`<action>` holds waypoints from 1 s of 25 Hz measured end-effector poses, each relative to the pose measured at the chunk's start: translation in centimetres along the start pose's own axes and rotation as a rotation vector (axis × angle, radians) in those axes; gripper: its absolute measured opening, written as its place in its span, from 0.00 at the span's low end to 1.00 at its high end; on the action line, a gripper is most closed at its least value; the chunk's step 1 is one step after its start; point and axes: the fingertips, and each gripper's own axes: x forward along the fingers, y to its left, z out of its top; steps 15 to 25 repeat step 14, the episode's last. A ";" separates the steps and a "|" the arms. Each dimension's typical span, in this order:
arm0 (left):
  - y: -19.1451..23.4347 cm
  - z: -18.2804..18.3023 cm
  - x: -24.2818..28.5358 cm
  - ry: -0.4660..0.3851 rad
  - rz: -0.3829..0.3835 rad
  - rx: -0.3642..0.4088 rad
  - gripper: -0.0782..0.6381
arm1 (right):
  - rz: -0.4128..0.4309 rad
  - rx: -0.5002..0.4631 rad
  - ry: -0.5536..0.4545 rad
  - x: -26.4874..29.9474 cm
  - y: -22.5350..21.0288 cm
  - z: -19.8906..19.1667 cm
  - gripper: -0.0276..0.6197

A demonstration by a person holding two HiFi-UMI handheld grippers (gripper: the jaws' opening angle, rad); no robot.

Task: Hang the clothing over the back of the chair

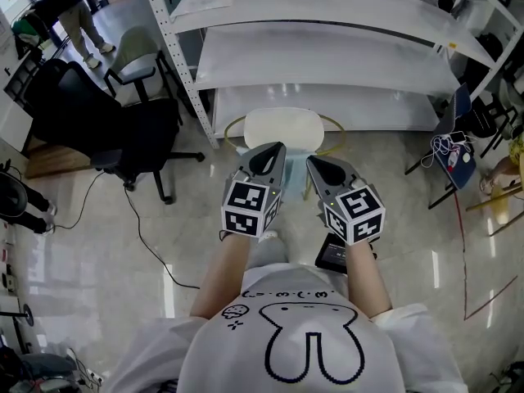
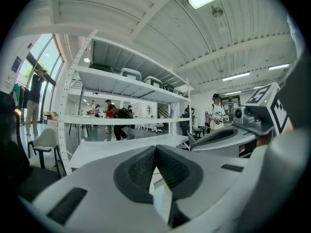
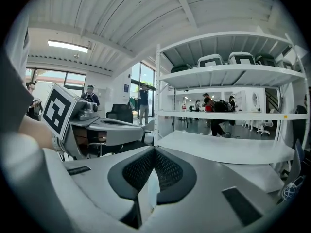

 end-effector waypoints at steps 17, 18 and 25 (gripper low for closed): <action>-2.4 1.6 -1.9 -0.031 -0.029 0.069 0.14 | 0.013 -0.036 -0.060 -2.5 1.6 2.6 0.03; -2.4 1.6 -1.9 -0.031 -0.029 0.069 0.14 | 0.013 -0.036 -0.060 -2.5 1.6 2.6 0.03; -2.4 1.6 -1.9 -0.031 -0.029 0.069 0.14 | 0.013 -0.036 -0.060 -2.5 1.6 2.6 0.03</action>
